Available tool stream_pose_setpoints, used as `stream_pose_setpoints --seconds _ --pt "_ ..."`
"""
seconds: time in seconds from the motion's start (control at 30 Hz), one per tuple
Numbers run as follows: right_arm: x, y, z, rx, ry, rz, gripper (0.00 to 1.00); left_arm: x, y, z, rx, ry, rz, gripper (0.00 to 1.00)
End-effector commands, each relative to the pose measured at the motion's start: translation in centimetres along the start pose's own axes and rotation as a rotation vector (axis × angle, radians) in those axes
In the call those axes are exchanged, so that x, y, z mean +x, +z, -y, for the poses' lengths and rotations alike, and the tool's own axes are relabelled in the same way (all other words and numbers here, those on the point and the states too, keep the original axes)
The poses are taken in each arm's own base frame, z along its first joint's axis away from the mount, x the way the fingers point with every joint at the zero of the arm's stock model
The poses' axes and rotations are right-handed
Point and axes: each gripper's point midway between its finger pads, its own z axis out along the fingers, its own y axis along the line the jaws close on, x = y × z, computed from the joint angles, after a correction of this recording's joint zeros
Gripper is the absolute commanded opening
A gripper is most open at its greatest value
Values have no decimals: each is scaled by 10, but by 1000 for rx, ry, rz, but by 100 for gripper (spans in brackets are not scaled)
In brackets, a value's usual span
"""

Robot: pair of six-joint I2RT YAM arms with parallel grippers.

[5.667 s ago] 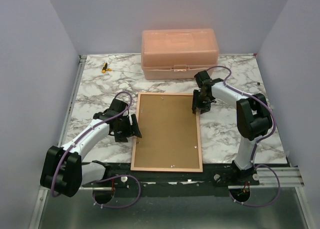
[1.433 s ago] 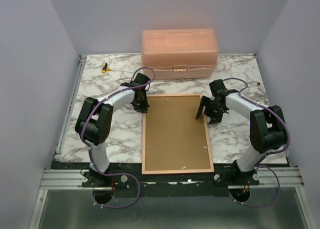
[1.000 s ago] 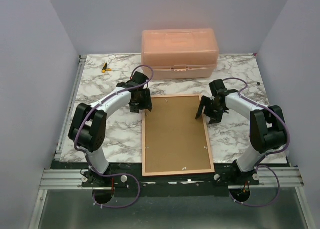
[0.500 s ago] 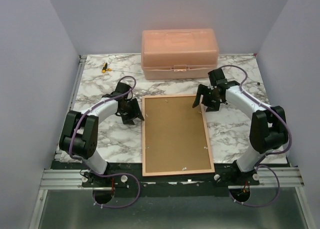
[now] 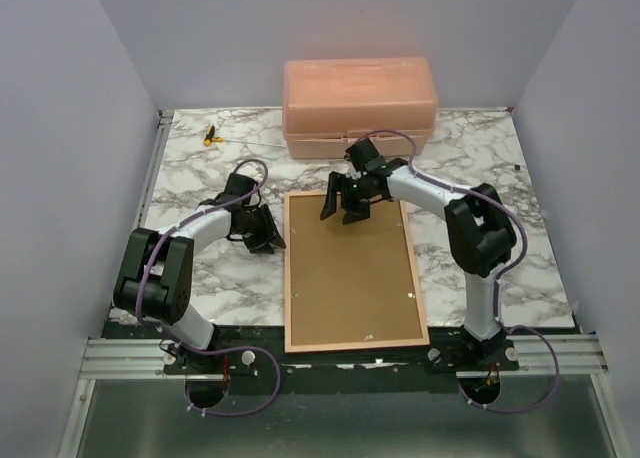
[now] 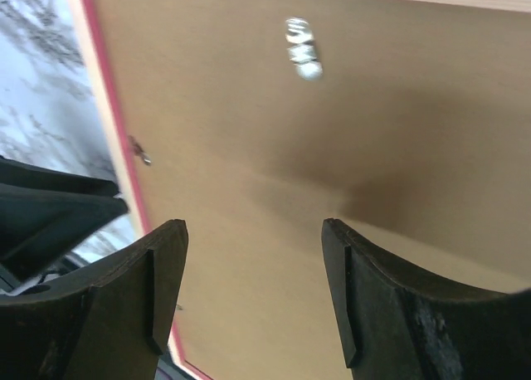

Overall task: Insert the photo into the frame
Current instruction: Install the photo frame at the center of the board.

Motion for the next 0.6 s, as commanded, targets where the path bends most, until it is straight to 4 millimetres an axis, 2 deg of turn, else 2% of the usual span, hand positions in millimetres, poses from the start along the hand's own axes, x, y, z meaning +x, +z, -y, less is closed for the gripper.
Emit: stream_pose_setpoints --seconds 0.0,0.07,0.23,0.4,0.57 --pt "-2 26 -57 -179 12 -38 71 0 -3 4 29 16 10 38" --pt "2 40 -69 -217 19 -63 69 0 -3 2 19 18 10 37" --pt "3 54 -93 -307 37 -71 67 3 1 -4 -5 10 -4 33" --pt "9 69 -99 -312 30 -91 66 5 5 -8 -17 5 -14 31" --pt "19 82 -97 -300 21 -118 65 8 9 -12 -29 -2 -25 30"
